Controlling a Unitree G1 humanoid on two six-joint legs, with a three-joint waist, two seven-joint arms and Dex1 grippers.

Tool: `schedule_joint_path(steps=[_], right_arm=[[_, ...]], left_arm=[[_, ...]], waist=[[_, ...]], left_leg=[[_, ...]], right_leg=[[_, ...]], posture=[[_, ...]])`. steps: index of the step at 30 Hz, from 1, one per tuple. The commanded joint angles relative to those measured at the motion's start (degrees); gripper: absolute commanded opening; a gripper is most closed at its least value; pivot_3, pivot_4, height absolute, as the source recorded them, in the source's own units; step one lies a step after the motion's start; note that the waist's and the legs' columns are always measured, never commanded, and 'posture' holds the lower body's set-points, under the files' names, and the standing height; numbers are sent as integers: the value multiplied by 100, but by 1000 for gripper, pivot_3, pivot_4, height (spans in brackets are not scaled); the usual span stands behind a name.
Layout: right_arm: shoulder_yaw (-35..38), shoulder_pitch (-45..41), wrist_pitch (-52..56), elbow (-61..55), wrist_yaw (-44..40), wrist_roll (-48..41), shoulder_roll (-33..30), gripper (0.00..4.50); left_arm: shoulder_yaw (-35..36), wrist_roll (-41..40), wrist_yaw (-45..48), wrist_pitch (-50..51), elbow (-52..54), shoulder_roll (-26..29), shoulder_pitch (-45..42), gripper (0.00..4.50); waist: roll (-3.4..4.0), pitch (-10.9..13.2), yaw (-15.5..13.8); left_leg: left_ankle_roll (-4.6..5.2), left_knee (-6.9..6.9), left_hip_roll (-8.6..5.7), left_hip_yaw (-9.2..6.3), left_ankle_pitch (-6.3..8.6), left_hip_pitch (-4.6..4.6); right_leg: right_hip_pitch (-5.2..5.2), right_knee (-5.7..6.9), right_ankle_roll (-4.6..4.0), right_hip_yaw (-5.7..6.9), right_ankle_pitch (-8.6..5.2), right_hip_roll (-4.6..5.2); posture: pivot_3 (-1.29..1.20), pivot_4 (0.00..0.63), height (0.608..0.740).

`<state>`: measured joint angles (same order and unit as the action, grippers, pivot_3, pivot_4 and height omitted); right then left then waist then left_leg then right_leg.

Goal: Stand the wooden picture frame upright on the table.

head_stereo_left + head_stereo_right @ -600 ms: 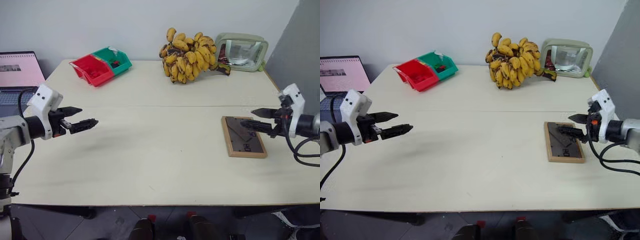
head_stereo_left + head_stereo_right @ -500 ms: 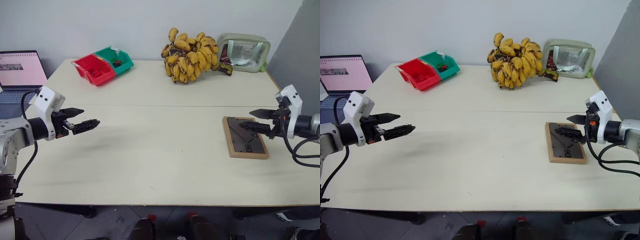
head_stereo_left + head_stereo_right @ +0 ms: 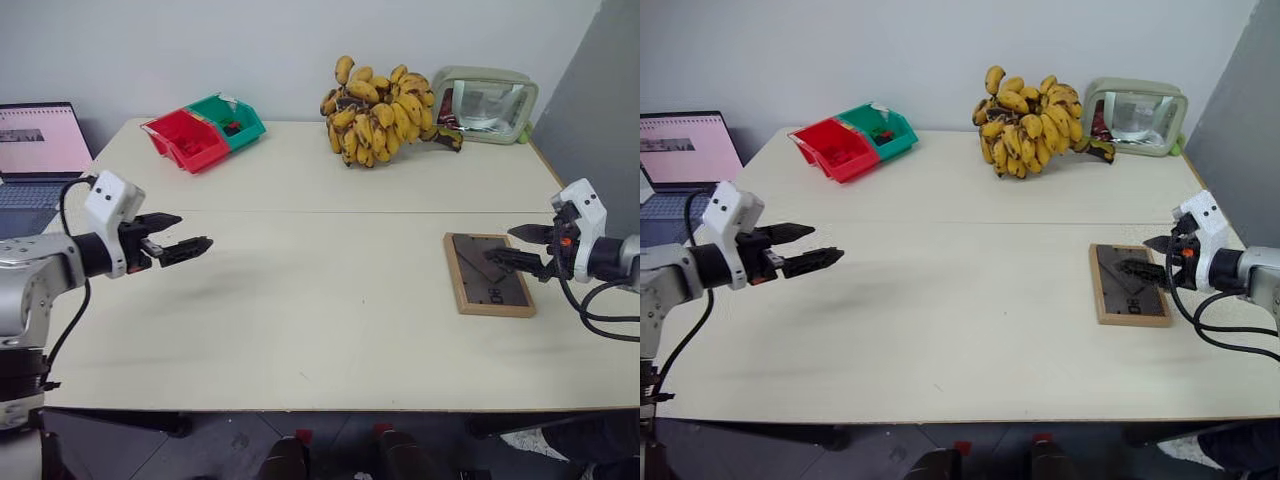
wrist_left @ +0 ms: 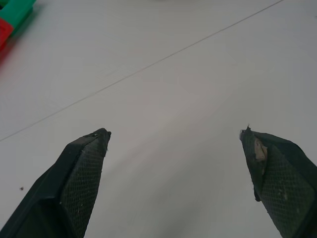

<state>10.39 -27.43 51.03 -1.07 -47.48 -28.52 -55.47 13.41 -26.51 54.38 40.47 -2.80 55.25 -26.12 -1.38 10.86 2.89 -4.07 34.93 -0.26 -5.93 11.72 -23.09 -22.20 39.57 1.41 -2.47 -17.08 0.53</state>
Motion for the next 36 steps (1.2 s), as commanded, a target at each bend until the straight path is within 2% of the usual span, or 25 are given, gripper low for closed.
schedule_joint_path(steps=[1, 6, 7, 8, 12, 15, 21, 24, 30, 36], right_arm=[[32, -173, -287, 200, 259, 312, 10, 4466], [-204, -280, -669, 719, 451, 788, 48, 4466], [-283, -315, -748, 848, 536, 933, 55, 4096], [-340, -362, -827, 989, 594, 1052, 66, 3995], [-684, -579, -1479, 1838, 907, 1718, 140, 2936], [-1202, -719, -2289, 2388, 1087, 2401, 217, 2115], [-1321, -1064, -2744, 3158, 1319, 2701, 813, 624], [-1283, -1159, -3012, 3571, 1361, 2752, 1004, 37], [-1202, -1320, -3023, 3820, 1227, 2674, 1258, 37], [-1125, -791, -2478, 2661, 753, 2289, 1482, 37]], left_arm=[[-235, -110, 69, 57, 712, -68, -5, 4500], [-658, -144, 22, 109, 1244, -404, -134, 4500], [-797, -104, 75, 72, 1400, -420, -98, 4500], [-898, -100, 110, 54, 1532, -442, -73, 4500], [-1285, -143, 124, 29, 1924, -682, -99, 4500], [-1523, -48, 39, -3, 1919, -947, -235, 4500], [-1650, 16, -61, -47, 1832, -1239, -226, 4500], [-1657, 60, -108, -58, 1836, -1269, -177, 4500], [-1556, 4, -102, -3, 1905, -1170, -98, 4500], [-1278, -105, -241, 201, 2058, -1017, 117, 4500]], waist=[[0, 0, 1], [0, 0, 3], [0, 0, 10], [0, 0, 18], [0, 0, 19], [0, 0, 19], [0, 0, 75], [0, 0, 44], [0, 0, 52], [1, 0, 77]], left_leg=[[0, 0, 0, 0, 0, 0], [0, 1, -5, 3, 0, 3], [0, 1, -6, 3, 0, 2], [0, 2, -6, 5, 0, 3], [0, 2, -7, 8, 0, 4], [0, 4, -10, 12, 0, 6], [-1, 5, -12, 22, -1, 13], [-1, 6, -11, 18, -1, 13], [-1, 9, -11, 19, -1, 14], [-1, 8, -8, 15, -1, 16]], right_leg=[[1, 1, 0, 0, 0, 1], [1, 4, 0, -1, 1, 0], [1, 4, 0, -2, 0, -1], [1, 4, 0, -3, 1, -2], [1, 6, 0, -6, 1, -2], [3, 7, 0, -9, 1, -2], [2, 16, -1, -19, 2, -13], [0, 26, -1, -16, 1, -13], [2, 27, -1, -18, 2, -10], [1, 31, -1, -16, 1, -18]], posture=[[0, 150, 740], [0, 150, 740], [0, 150, 740], [0, 150, 740], [0, 150, 740], [0, 150, 740], [0, 150, 740], [0, 150, 740], [0, 150, 740], [0, 150, 740]])
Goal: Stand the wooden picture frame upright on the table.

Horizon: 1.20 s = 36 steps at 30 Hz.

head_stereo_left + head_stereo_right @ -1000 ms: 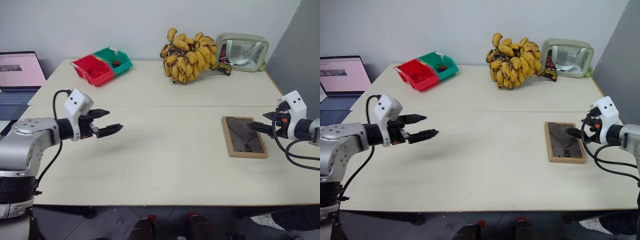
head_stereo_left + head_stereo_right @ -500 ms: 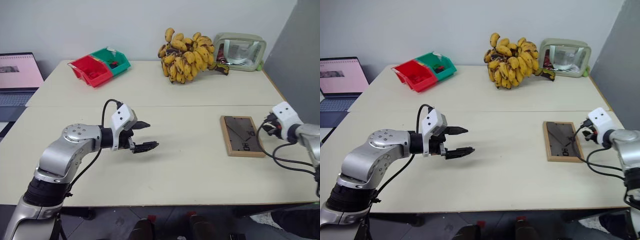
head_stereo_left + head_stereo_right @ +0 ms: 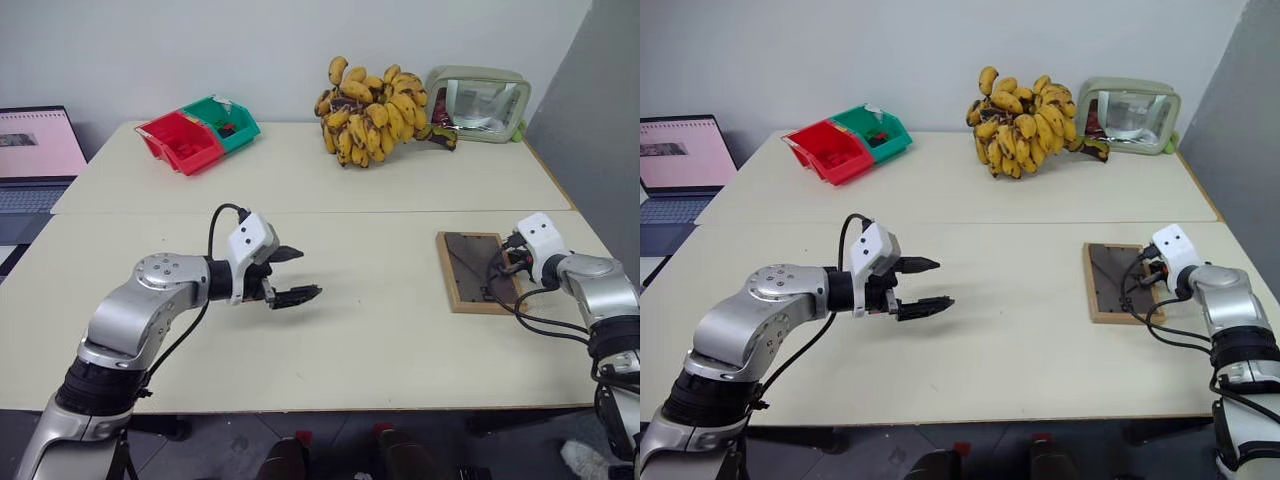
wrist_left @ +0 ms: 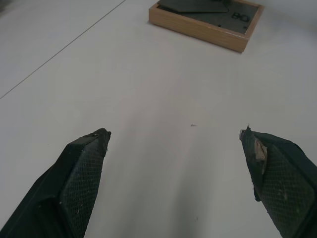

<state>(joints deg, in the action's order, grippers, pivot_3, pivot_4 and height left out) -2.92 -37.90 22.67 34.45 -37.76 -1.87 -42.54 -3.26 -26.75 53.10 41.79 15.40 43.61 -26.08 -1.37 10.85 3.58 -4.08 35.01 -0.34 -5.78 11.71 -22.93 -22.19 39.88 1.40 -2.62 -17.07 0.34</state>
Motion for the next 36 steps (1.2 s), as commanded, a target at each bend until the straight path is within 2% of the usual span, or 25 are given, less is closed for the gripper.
schedule_joint_path(steps=[1, 5, 12, 17, 24, 36], right_arm=[[251, 371, 503, -1186, -236, -475, 261, 37], [217, 713, 1193, -2230, -181, -720, 602, 37], [219, 713, 2212, -3160, 264, -1044, 1492, 37], [1, 1054, 2655, -3972, 6, -1150, 1288, 37], [-258, 1333, 3007, -4676, -259, -1402, 1127, 37], [-793, 896, 3115, -4676, -233, -1569, 1653, 37]], left_arm=[[466, -114, -147, 115, 266, 161, 173, 4500], [717, -280, -217, 338, 499, 237, 445, 4500], [954, -594, -101, 761, 872, 606, 846, 4500], [1281, -854, -118, 987, 1254, 827, 1349, 4500], [1591, -1213, -414, 1290, 1490, 791, 1461, 4500], [1887, -1202, -308, 1150, 1426, 1235, 1901, 4500]], waist=[[0, 0, 12], [0, 0, 17], [0, 0, 22], [1, 0, -37], [1, 0, -37], [1, 0, -18]], left_leg=[[0, 0, 1, -2, 0, 0], [0, 1, 4, -8, 0, 1], [0, 0, 7, -14, 0, 1], [0, 0, 12, -22, 0, -5], [0, 1, 10, -22, 0, -3], [0, -1, 12, -22, 0, 1]], right_leg=[[0, 1, 0, 0, 0, -2], [0, 5, 0, 2, 0, -5], [-1, 6, -1, 5, -1, -8], [-1, 2, -1, 10, -2, 3], [1, 2, 1, 13, -3, 6], [-2, 3, -2, 12, -7, -10]], posture=[[0, 150, 740], [0, 150, 740], [0, 150, 740], [0, 150, 740], [0, 150, 740], [0, 150, 740]])
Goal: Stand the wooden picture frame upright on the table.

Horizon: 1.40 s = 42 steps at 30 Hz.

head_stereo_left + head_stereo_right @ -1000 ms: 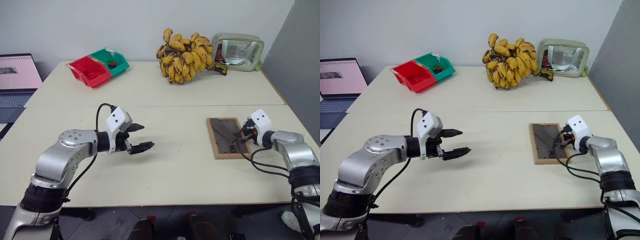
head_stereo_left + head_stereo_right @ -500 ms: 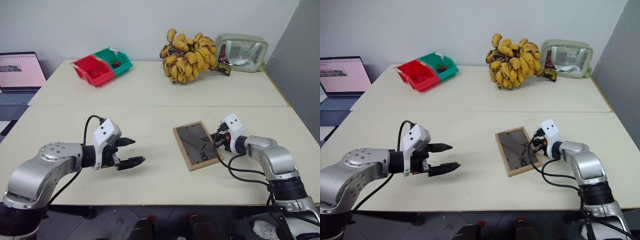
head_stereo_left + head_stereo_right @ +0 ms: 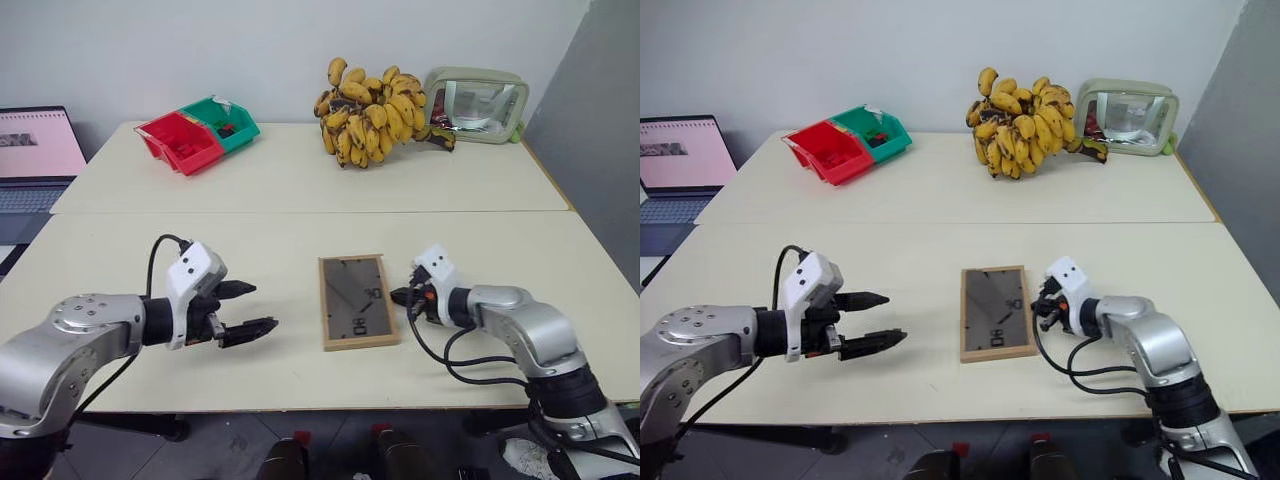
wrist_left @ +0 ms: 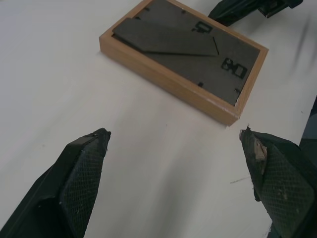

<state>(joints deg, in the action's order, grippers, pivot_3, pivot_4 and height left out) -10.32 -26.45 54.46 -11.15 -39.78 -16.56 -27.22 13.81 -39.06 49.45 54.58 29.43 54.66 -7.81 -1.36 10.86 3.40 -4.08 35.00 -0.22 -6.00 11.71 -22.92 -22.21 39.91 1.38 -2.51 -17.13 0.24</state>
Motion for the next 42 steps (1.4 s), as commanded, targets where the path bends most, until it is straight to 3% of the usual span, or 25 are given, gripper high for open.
schedule_joint_path(steps=[1, 14, 20, 24, 37, 42], right_arm=[[-87, -295, -56, -124, -46, -114, 150, 37], [-327, -364, 38, -200, -171, -236, 88, 37], [43, -553, -197, 66, -363, -224, -505, 37], [-337, -500, -812, 295, -548, 146, -832, 37], [-758, -627, -1024, 561, -522, 315, -101, 37], [-827, -611, -1044, 628, -467, 401, 126, 37]], left_arm=[[196, 54, 85, -166, 20, 170, 122, 4500], [241, 212, 155, -453, -315, 301, 107, 4500], [304, -53, 176, -231, -956, 233, -375, 4500], [124, 216, 61, -451, -1487, 135, -640, 4500], [-119, 599, 1080, -1549, -1650, 404, -581, 4500], [-202, 618, 1051, -1602, -1741, 170, -630, 4500]], waist=[[0, 0, 1], [0, 0, -22], [0, 0, -35], [0, 0, -32], [-1, 0, -12], [-1, 0, -13]], left_leg=[[0, 0, 0, 1, 0, -1], [0, -1, 1, -2, 0, -3], [0, 0, -2, -1, 0, -3], [0, -2, -5, -1, 0, -4], [0, -4, 1, 0, 0, -5], [0, -4, 1, -1, 0, -5]], right_leg=[[0, -1, 0, 0, 0, 0], [0, -3, -1, 1, 0, 3], [1, -5, 3, 3, -1, 5], [0, -8, 2, 6, -1, 5], [-4, -6, -3, 2, 2, 6], [-4, -6, -2, 3, 1, 5]], posture=[[0, 150, 740], [0, 150, 740], [0, 150, 740], [0, 150, 740], [0, 150, 740], [0, 150, 740]])
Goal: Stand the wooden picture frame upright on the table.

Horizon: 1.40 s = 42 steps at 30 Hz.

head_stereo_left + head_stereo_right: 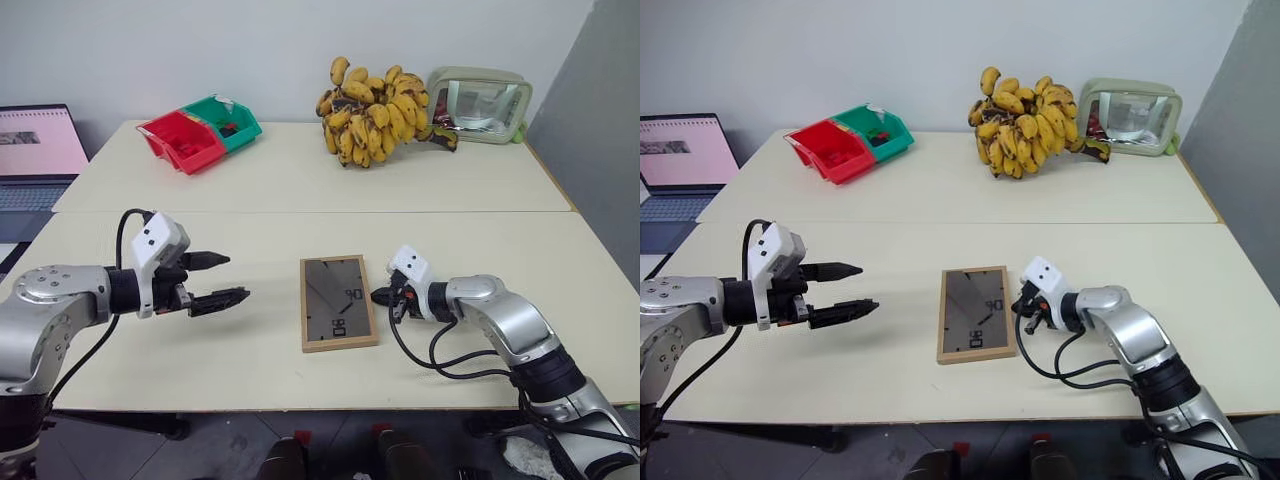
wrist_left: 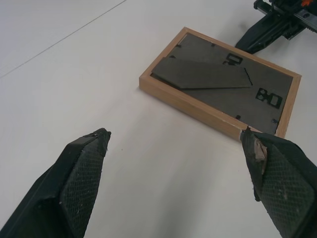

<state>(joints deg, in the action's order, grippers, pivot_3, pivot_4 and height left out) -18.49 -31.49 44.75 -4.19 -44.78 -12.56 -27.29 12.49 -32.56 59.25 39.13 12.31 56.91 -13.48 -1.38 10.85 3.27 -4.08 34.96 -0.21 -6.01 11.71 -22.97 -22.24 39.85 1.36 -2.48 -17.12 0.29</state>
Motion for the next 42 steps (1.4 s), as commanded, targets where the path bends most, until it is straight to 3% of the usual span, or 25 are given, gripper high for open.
schedule_joint_path(steps=[1, 7, 13, 20, 29, 42], right_arm=[[6, -99, -60, -58, 43, 1, 175, 37], [-62, 1, -163, -92, 49, 128, 175, 37], [-17, 33, -519, 61, -75, 328, -93, 37], [25, 79, -562, -1, -13, 334, -109, 37], [-141, 188, -447, -176, 85, 384, 123, 37], [-392, -5, -346, -45, 207, 556, 674, 37]], left_arm=[[-61, -139, 133, 59, -49, -69, -53, 4500], [13, -494, 37, 662, -51, -211, -20, 4500], [579, -2249, -511, 3530, -574, -605, -435, 4500], [744, -2558, -1229, 5187, -1470, -1174, -799, 4500], [-34, -2294, -1613, 5277, -2310, -1559, -1013, 4500], [-641, -1975, -1381, 4672, -2206, -2283, -926, 4500]], waist=[[0, 0, 3], [0, 0, 7], [-1, 0, 3], [-3, -1, 10], [-3, -3, 5], [27, -38, -102]], left_leg=[[0, 0, 0, 0, 0, 0], [0, 0, 0, -1, 0, 0], [0, 1, -2, -3, 0, -1], [0, 3, -5, -9, 0, 1], [-1, 2, -3, -7, -1, 6], [-3, 4, -23, -10, -2, 17]], right_leg=[[0, 0, 0, 0, 0, 0], [0, 1, 0, 1, 0, -2], [2, 2, 6, 4, -3, 0], [2, 8, 4, 9, -2, -1], [3, 10, -1, 4, 1, 8], [26, 5, 7, 11, 1, 48]], posture=[[0, 150, 740], [0, 150, 740], [0, 150, 740], [0, 150, 740], [0, 150, 740], [0, 150, 740]])
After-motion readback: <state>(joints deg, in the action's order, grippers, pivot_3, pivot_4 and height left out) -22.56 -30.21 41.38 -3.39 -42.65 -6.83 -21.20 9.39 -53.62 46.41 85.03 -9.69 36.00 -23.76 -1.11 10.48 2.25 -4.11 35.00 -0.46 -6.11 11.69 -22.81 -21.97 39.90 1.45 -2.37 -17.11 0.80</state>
